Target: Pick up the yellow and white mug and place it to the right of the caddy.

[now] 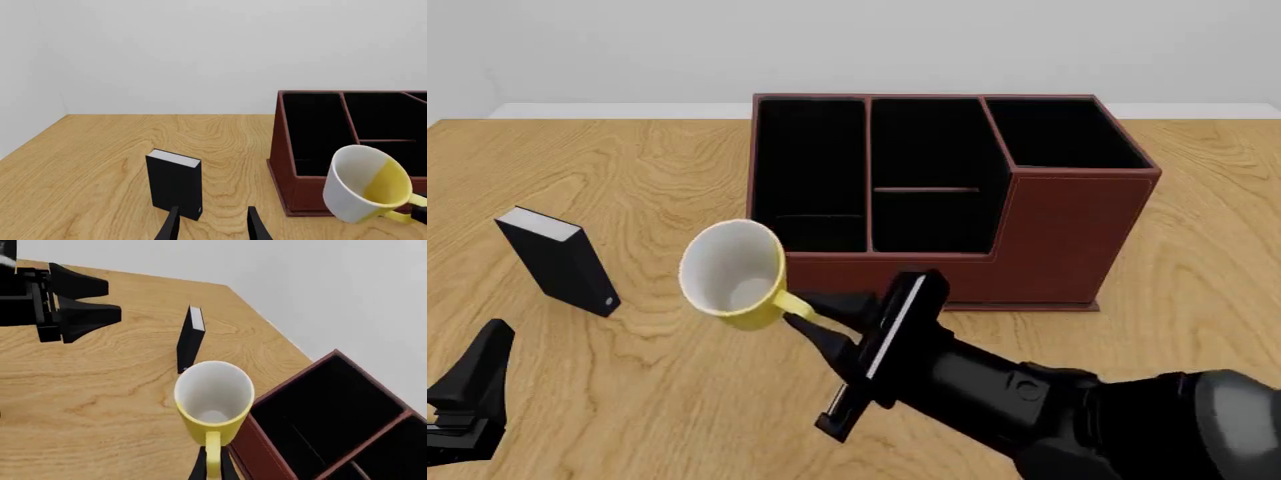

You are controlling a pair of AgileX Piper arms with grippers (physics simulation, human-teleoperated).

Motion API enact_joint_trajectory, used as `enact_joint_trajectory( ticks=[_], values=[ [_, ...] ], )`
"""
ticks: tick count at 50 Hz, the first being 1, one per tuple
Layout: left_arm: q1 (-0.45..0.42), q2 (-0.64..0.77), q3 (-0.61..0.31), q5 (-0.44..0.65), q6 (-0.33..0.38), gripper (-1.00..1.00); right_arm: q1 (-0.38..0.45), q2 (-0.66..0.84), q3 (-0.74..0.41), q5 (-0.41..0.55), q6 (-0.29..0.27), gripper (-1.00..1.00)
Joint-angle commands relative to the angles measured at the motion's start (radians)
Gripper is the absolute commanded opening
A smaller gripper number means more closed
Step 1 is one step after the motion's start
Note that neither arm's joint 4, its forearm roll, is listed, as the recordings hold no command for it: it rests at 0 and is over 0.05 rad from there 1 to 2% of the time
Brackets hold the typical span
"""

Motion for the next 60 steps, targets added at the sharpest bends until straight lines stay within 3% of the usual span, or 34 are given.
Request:
enact_joint_trajectory(
  ticks=[1,14,26,60],
  values=[
    [0.0,0.0,0.0,0.0,0.0,1.0,-0.013,-0.159,0.025,0.087,-0.012,-1.0],
    [0.0,0.0,0.0,0.0,0.0,1.0,-0.014,-0.279,0.023,0.169,-0.035,-1.0],
    [0.0,0.0,0.0,0.0,0.0,1.0,-0.042,-0.398,0.011,0.264,-0.016,-1.0],
    [0.0,0.0,0.0,0.0,0.0,1.0,-0.1,-0.589,-0.015,0.402,-0.034,-1.0]
  ],
)
